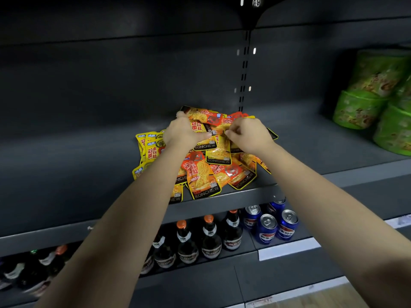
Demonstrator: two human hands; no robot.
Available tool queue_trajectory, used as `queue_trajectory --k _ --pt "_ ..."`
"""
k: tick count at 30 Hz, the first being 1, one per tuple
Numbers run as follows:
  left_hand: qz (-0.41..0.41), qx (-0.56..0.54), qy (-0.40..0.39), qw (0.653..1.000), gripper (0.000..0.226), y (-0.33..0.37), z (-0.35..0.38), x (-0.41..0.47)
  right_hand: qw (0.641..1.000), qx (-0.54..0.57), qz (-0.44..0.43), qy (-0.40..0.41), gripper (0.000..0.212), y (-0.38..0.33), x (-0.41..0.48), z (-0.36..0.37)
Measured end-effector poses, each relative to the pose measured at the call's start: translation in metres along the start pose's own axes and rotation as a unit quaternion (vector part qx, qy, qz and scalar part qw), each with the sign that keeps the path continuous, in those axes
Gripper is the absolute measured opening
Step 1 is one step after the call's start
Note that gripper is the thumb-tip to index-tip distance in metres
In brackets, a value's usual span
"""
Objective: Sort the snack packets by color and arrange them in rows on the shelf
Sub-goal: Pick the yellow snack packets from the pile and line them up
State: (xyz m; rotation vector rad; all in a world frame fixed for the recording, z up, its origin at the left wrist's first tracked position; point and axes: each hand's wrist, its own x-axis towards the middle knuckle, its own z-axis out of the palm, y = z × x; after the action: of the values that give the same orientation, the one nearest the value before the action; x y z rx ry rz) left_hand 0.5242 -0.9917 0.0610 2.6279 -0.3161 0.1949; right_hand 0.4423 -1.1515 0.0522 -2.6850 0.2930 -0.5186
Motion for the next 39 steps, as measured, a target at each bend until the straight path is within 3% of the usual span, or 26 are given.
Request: queue_trajectory --k 11,18,23,26,30,32,35,37,39 --pt "-0.059 -0.171 -0.003 0.983 0.072 0.002 -0.025 0.002 0.998 0.062 -0.005 0.013 0.019 -0.011 0.0 -0.006" --pt "-0.011 -0.228 0.083 0.97 0.061 -0.008 -0.041 -0.01 0.989 0.151 0.009 -0.008 0.025 -0.022 0.001 -0.003" --pt "0.043 -0.334 0.013 0.941 0.045 -0.004 -0.035 -0.025 0.926 0.374 0.037 -0.039 0.032 -0.035 -0.002 -0.006" --pt "0.073 -0.359 -0.034 0.93 0.034 -0.002 -0.026 -0.03 0.867 0.491 0.063 -0.055 0.02 -0.037 -0.004 -0.01" --pt "0.122 -0.319 -0.053 0.938 0.026 0.005 -0.02 -0.038 0.83 0.549 0.077 -0.063 0.011 -0.029 -0.007 -0.013" --pt "0.137 -0.275 -0.052 0.95 0.02 0.008 -0.018 -0.041 0.839 0.538 0.071 -0.043 0.017 -0.023 -0.009 -0.016" --pt "0.111 -0.223 -0.031 0.968 0.029 0.011 -0.013 -0.041 0.862 0.499 0.084 -0.006 0.022 -0.01 -0.01 -0.019" --pt "0.112 -0.119 0.004 0.986 0.028 0.01 -0.007 -0.038 0.865 0.492 0.097 -0.001 0.021 0.0 -0.01 -0.021" --pt "0.109 -0.035 0.008 0.993 0.041 0.012 0.001 -0.038 0.867 0.488 0.103 0.001 0.019 0.008 -0.012 -0.023"
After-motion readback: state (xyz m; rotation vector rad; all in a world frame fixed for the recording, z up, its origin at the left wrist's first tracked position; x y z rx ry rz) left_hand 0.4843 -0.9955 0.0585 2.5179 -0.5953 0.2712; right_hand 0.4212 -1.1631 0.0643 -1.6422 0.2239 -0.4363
